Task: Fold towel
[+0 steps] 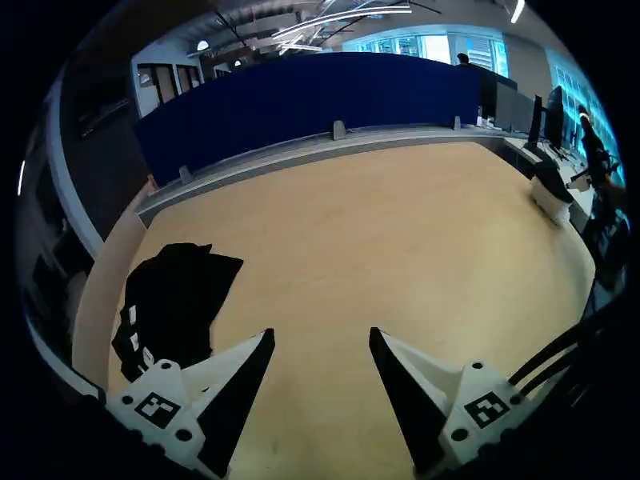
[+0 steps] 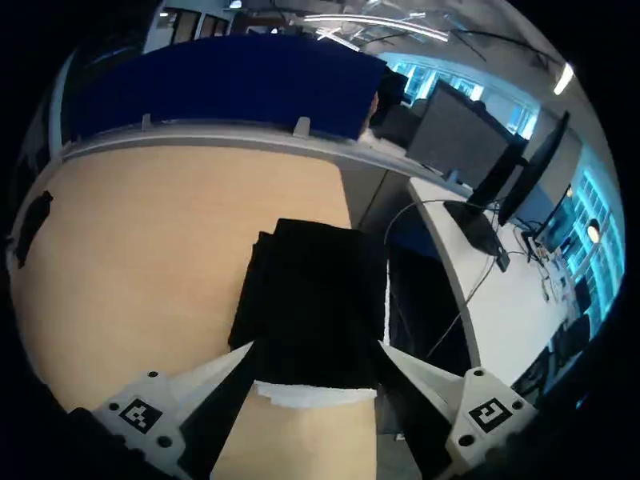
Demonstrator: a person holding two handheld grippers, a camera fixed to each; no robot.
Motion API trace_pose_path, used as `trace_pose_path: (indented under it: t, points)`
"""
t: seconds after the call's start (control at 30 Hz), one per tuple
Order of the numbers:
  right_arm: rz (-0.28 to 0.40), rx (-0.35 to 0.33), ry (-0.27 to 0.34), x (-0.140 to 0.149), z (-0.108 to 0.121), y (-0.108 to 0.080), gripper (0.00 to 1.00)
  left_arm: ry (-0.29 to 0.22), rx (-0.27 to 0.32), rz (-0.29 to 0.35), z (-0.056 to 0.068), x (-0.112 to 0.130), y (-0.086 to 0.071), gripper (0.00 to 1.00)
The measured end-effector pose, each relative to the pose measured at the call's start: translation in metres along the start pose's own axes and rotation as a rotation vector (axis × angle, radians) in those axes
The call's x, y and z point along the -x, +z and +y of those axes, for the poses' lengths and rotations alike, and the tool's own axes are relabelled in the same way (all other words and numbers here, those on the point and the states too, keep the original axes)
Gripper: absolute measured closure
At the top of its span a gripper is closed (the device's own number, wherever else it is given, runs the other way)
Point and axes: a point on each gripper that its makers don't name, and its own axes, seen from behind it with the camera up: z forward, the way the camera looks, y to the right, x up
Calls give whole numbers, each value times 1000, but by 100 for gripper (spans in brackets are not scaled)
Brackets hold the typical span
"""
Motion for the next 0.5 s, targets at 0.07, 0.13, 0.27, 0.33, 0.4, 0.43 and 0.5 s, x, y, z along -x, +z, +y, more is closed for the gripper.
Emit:
trace_pose_path:
  t: [0.07, 0.13, 0.27, 0.33, 0.4, 0.43, 0.5]
  points:
    - [57, -15, 22, -16, -10, -8, 0, -8, -1, 4, -1, 0, 0, 13]
    - [115, -30, 41, -32, -21, -18, 0, -15, -2, 8, -3, 0, 0, 13]
    - [250, -62, 76, -70, -50, -42, 0, -30, -4, 19, -6, 0, -1, 13]
    - [314, -76, 90, -87, -64, -55, 0, -37, -6, 26, -8, -1, -2, 13]
    - [379, -92, 103, -104, -79, -69, 0, -43, -6, 35, -9, -2, -2, 13]
    - [408, -98, 110, -112, -84, -76, 0, -45, -7, 39, -10, -2, -3, 13]
    - [472, -110, 124, -127, -96, -90, 0, -49, -8, 48, -11, -4, -4, 13]
